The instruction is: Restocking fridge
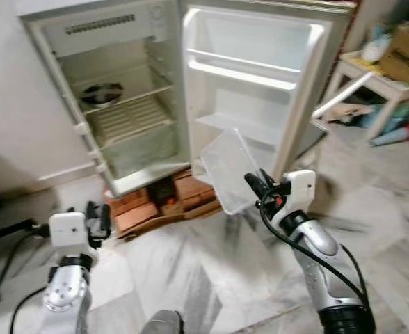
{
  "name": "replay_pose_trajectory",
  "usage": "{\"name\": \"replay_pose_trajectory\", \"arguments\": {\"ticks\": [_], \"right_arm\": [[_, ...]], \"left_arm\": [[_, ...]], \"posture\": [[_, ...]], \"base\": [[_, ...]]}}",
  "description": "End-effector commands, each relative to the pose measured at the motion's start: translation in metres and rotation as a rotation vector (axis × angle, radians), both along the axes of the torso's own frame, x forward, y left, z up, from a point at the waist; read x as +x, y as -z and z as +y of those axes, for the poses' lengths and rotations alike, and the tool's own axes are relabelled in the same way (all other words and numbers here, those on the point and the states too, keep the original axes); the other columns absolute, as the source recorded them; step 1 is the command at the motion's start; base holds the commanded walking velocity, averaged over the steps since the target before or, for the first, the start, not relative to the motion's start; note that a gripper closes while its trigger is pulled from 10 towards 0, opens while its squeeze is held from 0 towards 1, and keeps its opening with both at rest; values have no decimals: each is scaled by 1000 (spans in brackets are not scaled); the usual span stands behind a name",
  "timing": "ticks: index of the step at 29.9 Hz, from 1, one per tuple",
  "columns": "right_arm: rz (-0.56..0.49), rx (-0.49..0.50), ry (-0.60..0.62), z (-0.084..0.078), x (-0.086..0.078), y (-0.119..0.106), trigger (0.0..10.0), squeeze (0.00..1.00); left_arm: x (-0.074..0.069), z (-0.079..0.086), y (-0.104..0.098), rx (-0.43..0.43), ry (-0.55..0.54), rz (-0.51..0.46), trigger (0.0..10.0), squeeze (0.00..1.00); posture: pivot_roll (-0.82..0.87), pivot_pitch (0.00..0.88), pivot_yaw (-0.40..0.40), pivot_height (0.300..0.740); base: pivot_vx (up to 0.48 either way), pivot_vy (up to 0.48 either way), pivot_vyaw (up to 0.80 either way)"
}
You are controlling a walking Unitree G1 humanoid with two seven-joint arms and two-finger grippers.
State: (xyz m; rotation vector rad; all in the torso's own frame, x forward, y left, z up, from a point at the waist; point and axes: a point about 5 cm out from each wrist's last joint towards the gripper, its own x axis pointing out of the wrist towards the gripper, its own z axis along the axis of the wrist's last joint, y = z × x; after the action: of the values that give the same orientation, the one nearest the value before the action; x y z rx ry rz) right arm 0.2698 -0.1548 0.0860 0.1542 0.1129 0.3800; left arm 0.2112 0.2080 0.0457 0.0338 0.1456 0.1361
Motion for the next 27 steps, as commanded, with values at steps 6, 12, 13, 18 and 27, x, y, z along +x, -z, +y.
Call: {"name": "replay_pose_trajectory", "arguments": {"ticks": [6, 12, 13, 18, 27], "right_arm": [[1, 43, 20, -3, 5, -4, 10000, 0], [5, 40, 6, -1, 6, -3, 10000, 0], [5, 40, 6, -1, 6, -3, 10000, 0], [6, 39, -11, 2, 8, -3, 10000, 0], [7, 42, -15, 3, 10, -3, 10000, 0]], "left_arm": [[-2, 12, -4, 28, -28, -1, 10000, 0], [-1, 25, -5, 60, -29, 1, 10000, 0], [-1, 25, -5, 60, -29, 1, 10000, 0], [-1, 41, -5, 143, -14, 11, 10000, 0], [8, 26, -18, 92, 22, -41, 10000, 0]], "posture": [[113, 36, 4, 740], [120, 35, -1, 740], [120, 35, -1, 740], [122, 33, -3, 740], [125, 33, -4, 740]], "base": [[52, 47, 608], [357, 298, 0], [368, 307, 0], [366, 310, 0], [386, 232, 0]]}}
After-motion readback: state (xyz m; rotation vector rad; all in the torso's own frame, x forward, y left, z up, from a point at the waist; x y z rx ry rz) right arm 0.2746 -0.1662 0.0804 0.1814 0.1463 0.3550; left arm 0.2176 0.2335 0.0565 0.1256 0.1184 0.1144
